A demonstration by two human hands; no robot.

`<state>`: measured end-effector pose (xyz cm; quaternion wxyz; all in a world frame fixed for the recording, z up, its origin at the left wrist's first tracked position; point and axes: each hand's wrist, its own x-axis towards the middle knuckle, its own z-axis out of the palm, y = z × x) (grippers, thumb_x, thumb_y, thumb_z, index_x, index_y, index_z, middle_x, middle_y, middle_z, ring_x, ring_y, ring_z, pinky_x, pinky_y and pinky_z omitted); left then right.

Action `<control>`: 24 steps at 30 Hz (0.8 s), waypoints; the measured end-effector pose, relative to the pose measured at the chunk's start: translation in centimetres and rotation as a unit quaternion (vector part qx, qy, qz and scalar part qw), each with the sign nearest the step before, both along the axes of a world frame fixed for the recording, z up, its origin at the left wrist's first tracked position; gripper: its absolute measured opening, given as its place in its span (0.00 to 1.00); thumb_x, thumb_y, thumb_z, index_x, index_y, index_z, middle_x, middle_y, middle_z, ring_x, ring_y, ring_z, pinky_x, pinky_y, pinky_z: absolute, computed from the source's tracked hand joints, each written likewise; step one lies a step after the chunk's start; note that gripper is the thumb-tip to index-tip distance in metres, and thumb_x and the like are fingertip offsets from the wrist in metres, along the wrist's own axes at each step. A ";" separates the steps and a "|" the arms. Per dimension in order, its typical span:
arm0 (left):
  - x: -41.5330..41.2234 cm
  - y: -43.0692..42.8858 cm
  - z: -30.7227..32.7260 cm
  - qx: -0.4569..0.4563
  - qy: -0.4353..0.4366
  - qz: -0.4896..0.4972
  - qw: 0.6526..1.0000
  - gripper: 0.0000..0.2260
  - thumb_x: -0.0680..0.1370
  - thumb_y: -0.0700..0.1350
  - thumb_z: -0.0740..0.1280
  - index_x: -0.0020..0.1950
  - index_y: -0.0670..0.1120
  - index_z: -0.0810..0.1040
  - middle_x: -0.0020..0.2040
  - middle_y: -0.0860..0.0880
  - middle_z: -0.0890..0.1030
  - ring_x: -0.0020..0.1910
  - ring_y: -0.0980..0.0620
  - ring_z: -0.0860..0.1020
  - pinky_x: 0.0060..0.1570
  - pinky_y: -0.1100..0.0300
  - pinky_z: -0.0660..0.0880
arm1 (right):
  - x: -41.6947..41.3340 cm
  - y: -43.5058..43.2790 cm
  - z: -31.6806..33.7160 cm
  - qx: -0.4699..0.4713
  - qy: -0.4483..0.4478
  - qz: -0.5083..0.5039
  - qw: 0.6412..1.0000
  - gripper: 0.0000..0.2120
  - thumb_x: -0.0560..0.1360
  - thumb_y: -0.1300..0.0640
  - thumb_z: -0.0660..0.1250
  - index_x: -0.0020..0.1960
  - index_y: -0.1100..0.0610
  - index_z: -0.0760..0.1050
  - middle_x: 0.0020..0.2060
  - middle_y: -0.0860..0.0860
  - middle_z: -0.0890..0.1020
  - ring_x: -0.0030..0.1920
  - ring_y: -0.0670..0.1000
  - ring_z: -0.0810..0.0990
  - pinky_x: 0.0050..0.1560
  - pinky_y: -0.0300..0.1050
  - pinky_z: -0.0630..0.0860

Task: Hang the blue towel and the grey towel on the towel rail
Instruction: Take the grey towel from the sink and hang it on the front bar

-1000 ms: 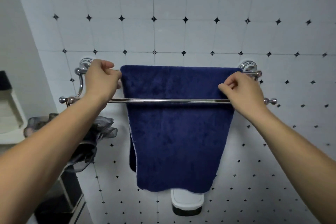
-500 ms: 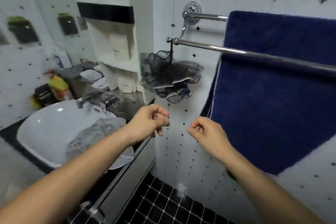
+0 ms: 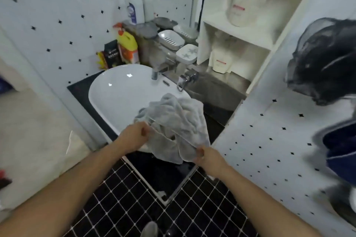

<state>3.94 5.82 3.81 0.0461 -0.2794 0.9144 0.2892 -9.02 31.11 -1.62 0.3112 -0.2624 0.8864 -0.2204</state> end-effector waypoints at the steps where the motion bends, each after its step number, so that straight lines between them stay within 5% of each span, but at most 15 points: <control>1: -0.4 -1.6 -0.3 0.001 -0.005 -0.013 1.000 0.03 0.75 0.41 0.64 0.47 0.45 0.77 0.45 0.43 0.81 0.48 0.42 0.79 0.46 0.54 0.74 | -0.5 -2.3 -0.6 0.005 0.001 -0.012 1.000 0.17 0.74 0.48 0.69 0.59 0.54 0.72 0.50 0.49 0.79 0.50 0.52 0.79 0.46 0.45 0.74; 4: -1.6 -6.3 -1.1 0.006 -0.018 -0.044 0.999 0.08 0.77 0.44 0.64 0.53 0.45 0.78 0.51 0.43 0.82 0.51 0.41 0.79 0.50 0.52 0.75 | -2.6 -8.7 -1.9 -0.007 0.047 -0.054 0.997 0.21 0.73 0.47 0.68 0.62 0.54 0.70 0.55 0.51 0.79 0.54 0.54 0.79 0.53 0.47 0.75; 9: -2.8 -12.0 -3.4 0.025 -0.042 -0.047 0.998 0.08 0.77 0.44 0.65 0.55 0.46 0.79 0.51 0.47 0.82 0.51 0.45 0.79 0.52 0.51 0.76 | -4.1 -17.3 -4.2 0.090 0.285 0.032 0.954 0.31 0.73 0.37 0.63 0.71 0.53 0.66 0.66 0.55 0.71 0.65 0.58 0.69 0.62 0.53 0.67; 11: -2.9 -12.9 -4.0 0.033 -0.042 -0.043 0.998 0.07 0.77 0.44 0.65 0.54 0.47 0.79 0.50 0.47 0.82 0.49 0.46 0.79 0.51 0.52 0.77 | -4.1 -19.1 -4.9 0.166 0.283 0.080 0.941 0.31 0.73 0.36 0.61 0.70 0.52 0.67 0.66 0.55 0.71 0.66 0.60 0.68 0.65 0.56 0.64; 15: -3.0 -14.1 -5.4 0.041 -0.048 -0.044 0.997 0.07 0.78 0.45 0.64 0.52 0.44 0.78 0.48 0.46 0.83 0.47 0.46 0.80 0.49 0.52 0.77 | -4.7 -19.8 -5.9 0.245 0.274 0.116 0.923 0.20 0.76 0.50 0.63 0.66 0.53 0.72 0.64 0.55 0.75 0.65 0.59 0.71 0.66 0.55 0.66; 19: -4.1 -13.4 -5.6 0.030 -0.043 -0.063 0.997 0.07 0.78 0.46 0.65 0.53 0.44 0.78 0.50 0.49 0.80 0.50 0.46 0.79 0.47 0.56 0.73 | -6.1 -17.7 -3.6 0.031 0.119 -0.050 0.991 0.09 0.74 0.61 0.66 0.53 0.55 0.80 0.49 0.56 0.84 0.52 0.58 0.81 0.52 0.47 0.76; 21: -5.3 -12.1 -4.6 0.026 -0.005 -0.062 0.998 0.15 0.75 0.45 0.69 0.62 0.46 0.75 0.57 0.48 0.76 0.55 0.45 0.77 0.52 0.55 0.72 | -6.2 -15.2 -1.3 -0.139 -0.021 -0.130 0.982 0.06 0.74 0.65 0.68 0.46 0.56 0.80 0.40 0.55 0.83 0.43 0.55 0.81 0.47 0.49 0.77; 24: -7.9 -8.6 -1.9 -0.015 0.064 -0.132 0.989 0.37 0.67 0.47 0.74 0.75 0.51 0.65 0.68 0.42 0.67 0.63 0.39 0.70 0.61 0.47 0.70 | -5.7 -10.4 2.6 -0.276 -0.071 -0.132 0.949 0.11 0.73 0.70 0.70 0.42 0.54 0.80 0.34 0.44 0.82 0.37 0.44 0.80 0.40 0.40 0.76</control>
